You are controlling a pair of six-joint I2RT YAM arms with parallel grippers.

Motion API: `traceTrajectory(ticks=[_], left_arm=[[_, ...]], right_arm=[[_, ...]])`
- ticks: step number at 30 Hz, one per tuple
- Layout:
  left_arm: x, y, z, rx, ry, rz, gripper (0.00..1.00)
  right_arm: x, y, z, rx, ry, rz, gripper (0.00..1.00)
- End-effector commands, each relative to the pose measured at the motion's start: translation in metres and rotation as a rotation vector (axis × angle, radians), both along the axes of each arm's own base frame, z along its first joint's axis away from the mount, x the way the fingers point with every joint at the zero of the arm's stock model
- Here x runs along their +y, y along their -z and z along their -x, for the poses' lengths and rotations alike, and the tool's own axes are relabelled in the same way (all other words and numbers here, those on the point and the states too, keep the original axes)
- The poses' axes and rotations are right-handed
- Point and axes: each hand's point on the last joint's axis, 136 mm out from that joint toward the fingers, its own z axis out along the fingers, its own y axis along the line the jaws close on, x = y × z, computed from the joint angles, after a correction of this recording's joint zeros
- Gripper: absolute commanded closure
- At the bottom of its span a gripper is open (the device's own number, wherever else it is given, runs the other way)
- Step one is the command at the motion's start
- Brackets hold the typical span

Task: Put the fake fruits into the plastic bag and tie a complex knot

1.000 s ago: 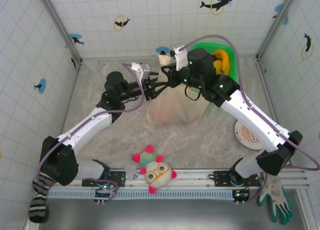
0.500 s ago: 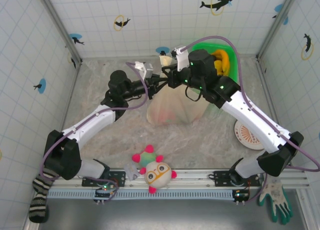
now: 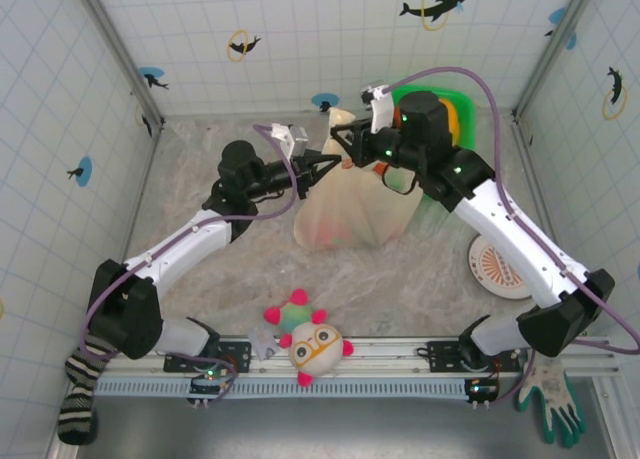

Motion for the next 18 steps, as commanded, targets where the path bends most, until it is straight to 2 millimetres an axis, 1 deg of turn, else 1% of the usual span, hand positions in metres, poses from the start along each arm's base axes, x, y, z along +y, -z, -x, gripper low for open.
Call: traceTrajectory(ticks=[1,3,5,8,12,15,18], left_arm=[[0.001,-0.003,0.0,-0.024,-0.011,-0.008,1.0],[0.002,-0.002,-0.001,-0.023,-0.018,-0.016,1.0],[0.003,-0.001,-0.002,-0.025,-0.033,-0.019,1.0],[0.004,0.0,-0.006,-0.011,-0.053,-0.027,1.0],[0.004,0.003,-0.01,-0.004,-0.069,-0.031,1.0],[0.004,0.003,-0.01,0.0,-0.07,-0.034,1.0],[0.007,0.004,-0.012,0.008,-0.089,-0.038,1.0]], right_arm=[[-0.019,-0.056,0.013,-0.124,-0.004,-0.085,0.72],[-0.027,-0.061,0.016,-0.139,0.011,-0.069,0.65],[-0.036,-0.07,0.021,-0.164,0.022,-0.07,0.57],[-0.05,-0.091,0.027,-0.201,0.034,-0.095,0.5],[-0.071,-0.125,0.035,-0.253,0.049,-0.147,0.41],[-0.092,-0.148,0.042,-0.291,0.07,-0.192,0.35],[-0.12,-0.161,0.044,-0.323,0.128,-0.209,0.28]])
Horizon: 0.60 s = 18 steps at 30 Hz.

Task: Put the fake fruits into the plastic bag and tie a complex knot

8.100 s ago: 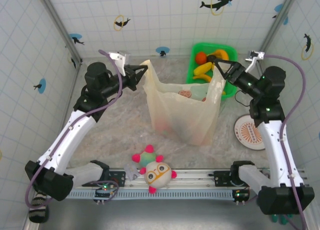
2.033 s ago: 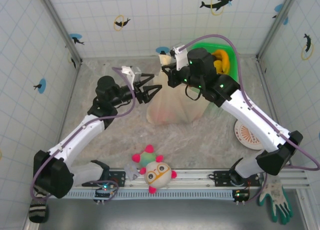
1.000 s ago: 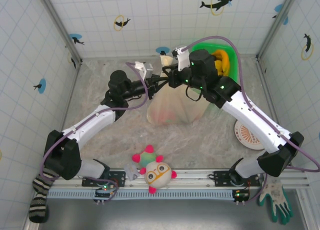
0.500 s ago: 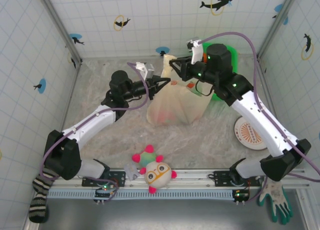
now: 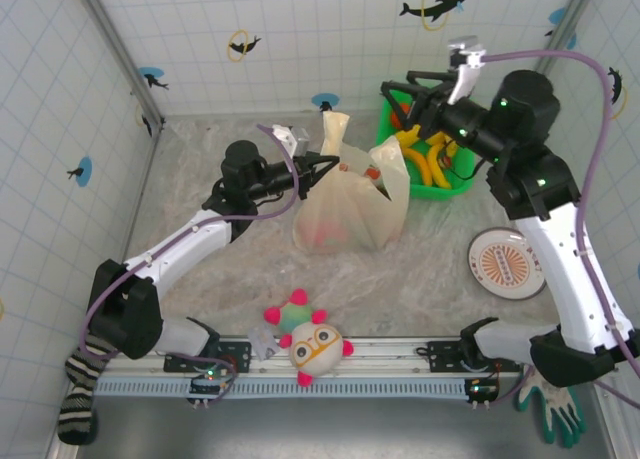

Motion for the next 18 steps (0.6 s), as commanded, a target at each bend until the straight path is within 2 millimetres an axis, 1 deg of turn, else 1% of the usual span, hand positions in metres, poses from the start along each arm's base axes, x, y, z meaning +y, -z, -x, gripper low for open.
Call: traceTrajectory(ticks=[1,3,5,7,9,11,13,15,18], left_arm=[[0.004,-0.013,0.0,-0.041,-0.02,0.008,1.0],[0.005,-0.015,0.002,-0.042,-0.02,0.008,1.0],[0.007,-0.016,0.003,-0.074,-0.022,-0.006,1.0],[0.008,-0.017,0.003,-0.078,-0.028,-0.011,1.0],[0.009,-0.018,0.004,-0.079,-0.031,-0.016,1.0],[0.009,-0.018,0.004,-0.077,-0.032,-0.021,1.0],[0.01,-0.017,0.004,-0.077,-0.033,-0.023,1.0],[0.01,-0.018,0.004,-0.078,-0.035,-0.024,1.0],[0.01,-0.017,0.004,-0.078,-0.039,-0.027,1.0]], right_arm=[[-0.032,-0.033,0.018,-0.068,0.035,-0.052,0.26],[-0.053,-0.03,0.016,-0.064,0.081,-0.043,0.21],[-0.07,-0.02,0.012,-0.054,0.106,-0.026,0.13],[-0.086,-0.002,0.007,-0.035,0.114,-0.007,0.07],[-0.092,0.017,0.006,-0.029,0.085,0.01,0.03],[-0.087,0.033,0.013,-0.048,0.004,0.019,0.01],[-0.077,0.049,0.022,-0.072,-0.08,0.024,0.0],[-0.07,0.067,0.025,-0.039,-0.129,0.01,0.0],[-0.052,0.099,0.034,0.025,-0.196,0.034,0.01]])
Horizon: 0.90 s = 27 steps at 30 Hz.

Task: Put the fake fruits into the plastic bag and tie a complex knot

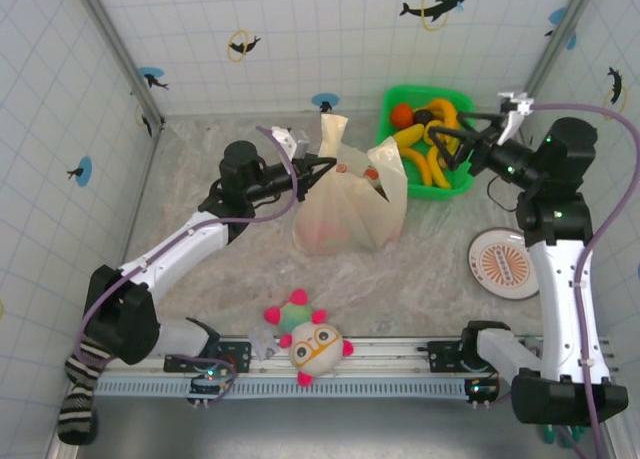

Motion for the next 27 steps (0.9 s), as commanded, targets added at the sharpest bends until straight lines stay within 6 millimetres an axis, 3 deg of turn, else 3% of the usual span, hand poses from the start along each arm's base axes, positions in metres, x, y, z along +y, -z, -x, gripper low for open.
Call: traceTrajectory(ticks=[1,7,10,13,20,24,27], left_arm=[[0.004,-0.021,0.003,-0.068,-0.009,0.014,1.0],[0.004,-0.021,0.004,-0.064,-0.001,0.013,1.0],[0.004,-0.021,0.004,-0.065,-0.001,0.014,1.0],[0.004,-0.021,0.005,-0.067,-0.001,0.014,1.0],[0.006,-0.021,0.008,-0.07,0.003,0.015,1.0],[0.009,-0.02,0.008,-0.07,-0.014,0.008,1.0],[0.012,-0.019,0.01,-0.066,-0.024,0.004,1.0]], right_arm=[[0.029,0.006,0.032,-0.064,-0.161,0.017,0.01],[0.071,0.046,0.04,0.044,-0.265,0.049,0.09],[0.09,0.052,0.04,0.076,-0.317,0.064,0.15],[0.106,0.046,0.04,0.059,-0.371,0.061,0.2],[0.131,0.012,0.033,0.005,-0.457,-0.005,0.44],[0.134,-0.014,0.03,-0.052,-0.465,-0.055,0.59],[0.129,-0.033,0.029,-0.108,-0.43,-0.064,0.59]])
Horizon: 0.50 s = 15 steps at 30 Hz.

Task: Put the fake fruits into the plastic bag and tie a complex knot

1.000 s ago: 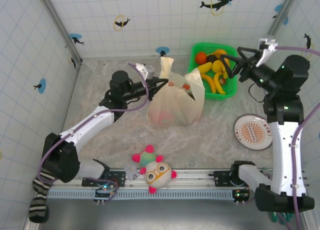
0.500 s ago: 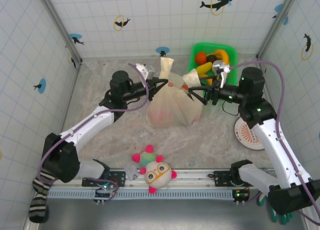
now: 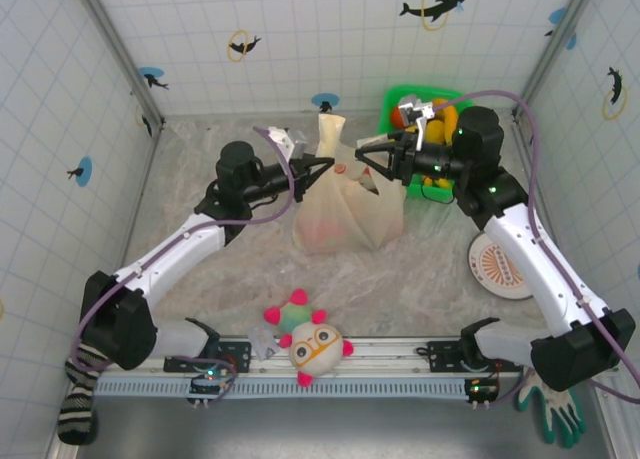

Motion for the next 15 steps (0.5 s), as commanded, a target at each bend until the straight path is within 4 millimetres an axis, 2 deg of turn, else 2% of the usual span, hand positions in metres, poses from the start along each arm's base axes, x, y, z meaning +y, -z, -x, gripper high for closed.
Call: traceTrajectory(ticks=[1,3,6,10,15], left_arm=[[0.009,-0.01,0.004,-0.051,-0.021,0.003,1.0],[0.014,-0.008,0.005,-0.046,-0.037,-0.002,1.0],[0.026,-0.004,0.007,-0.038,-0.075,-0.008,1.0],[0.043,-0.005,0.011,-0.051,-0.119,0.003,1.0],[0.042,-0.003,0.014,-0.042,-0.106,-0.001,1.0]], right_arm=[[-0.006,-0.054,0.006,-0.146,0.019,-0.084,0.59],[-0.013,-0.066,0.005,-0.18,0.06,-0.097,0.59],[-0.029,-0.072,-0.001,-0.198,0.149,-0.107,0.59],[-0.055,-0.059,-0.02,-0.143,0.285,-0.112,0.59],[-0.076,-0.043,-0.032,-0.093,0.368,-0.141,0.59]])
